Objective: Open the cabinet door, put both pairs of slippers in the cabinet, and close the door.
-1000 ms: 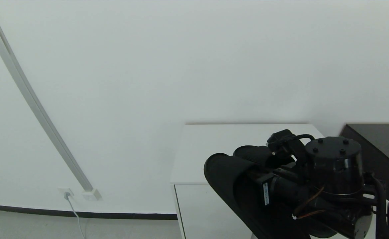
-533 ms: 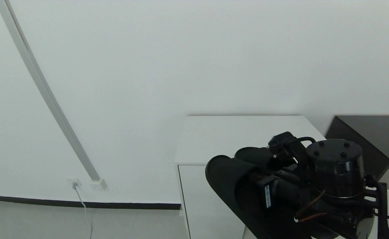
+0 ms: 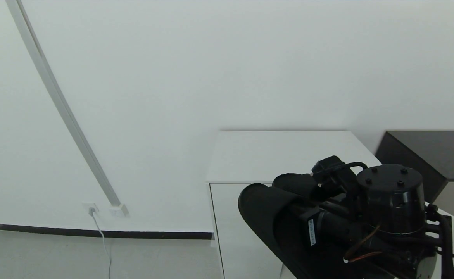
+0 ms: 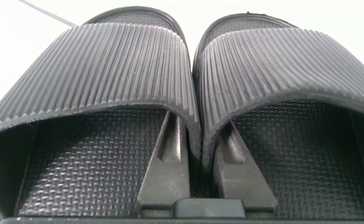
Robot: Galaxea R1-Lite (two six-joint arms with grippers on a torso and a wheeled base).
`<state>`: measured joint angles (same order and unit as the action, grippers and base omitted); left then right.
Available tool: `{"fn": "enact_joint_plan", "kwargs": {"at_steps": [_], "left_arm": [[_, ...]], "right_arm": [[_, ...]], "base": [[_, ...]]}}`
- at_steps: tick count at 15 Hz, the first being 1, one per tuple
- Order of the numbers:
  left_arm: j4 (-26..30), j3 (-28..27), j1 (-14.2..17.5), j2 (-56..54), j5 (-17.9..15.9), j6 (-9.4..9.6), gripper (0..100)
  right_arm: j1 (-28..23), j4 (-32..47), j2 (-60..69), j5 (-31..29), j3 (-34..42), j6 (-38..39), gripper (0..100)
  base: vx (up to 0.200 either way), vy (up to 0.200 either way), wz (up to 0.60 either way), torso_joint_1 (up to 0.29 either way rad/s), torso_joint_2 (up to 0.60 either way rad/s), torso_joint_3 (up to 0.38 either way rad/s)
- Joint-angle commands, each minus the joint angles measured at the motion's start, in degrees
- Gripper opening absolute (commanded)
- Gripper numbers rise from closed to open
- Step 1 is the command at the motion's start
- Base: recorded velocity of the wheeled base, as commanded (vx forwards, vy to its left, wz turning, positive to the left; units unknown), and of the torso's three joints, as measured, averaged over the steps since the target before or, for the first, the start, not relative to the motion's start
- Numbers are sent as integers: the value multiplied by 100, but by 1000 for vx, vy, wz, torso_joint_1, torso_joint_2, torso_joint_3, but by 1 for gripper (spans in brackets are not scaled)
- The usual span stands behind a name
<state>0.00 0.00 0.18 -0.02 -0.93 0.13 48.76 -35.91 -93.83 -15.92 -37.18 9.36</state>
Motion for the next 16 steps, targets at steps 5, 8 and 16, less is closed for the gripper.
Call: {"fn": "enact_joint_plan", "kwargs": {"at_steps": [5, 8, 16], "left_arm": [[0, 0, -1, 2, -4, 4, 0], [0, 0, -1, 2, 5, -5, 0], [9, 0, -1, 2, -4, -5, 0]], "right_arm": [[37, -3, -118, 28, 27, 31, 0], [63, -12, -118, 1, 18, 31, 0], [63, -3, -12, -16, 79, 31, 0]], "base": [[0, 0, 0, 0, 0, 0], [0, -67, 0, 4, 2, 1], [0, -200, 0, 2, 2, 1]]}}
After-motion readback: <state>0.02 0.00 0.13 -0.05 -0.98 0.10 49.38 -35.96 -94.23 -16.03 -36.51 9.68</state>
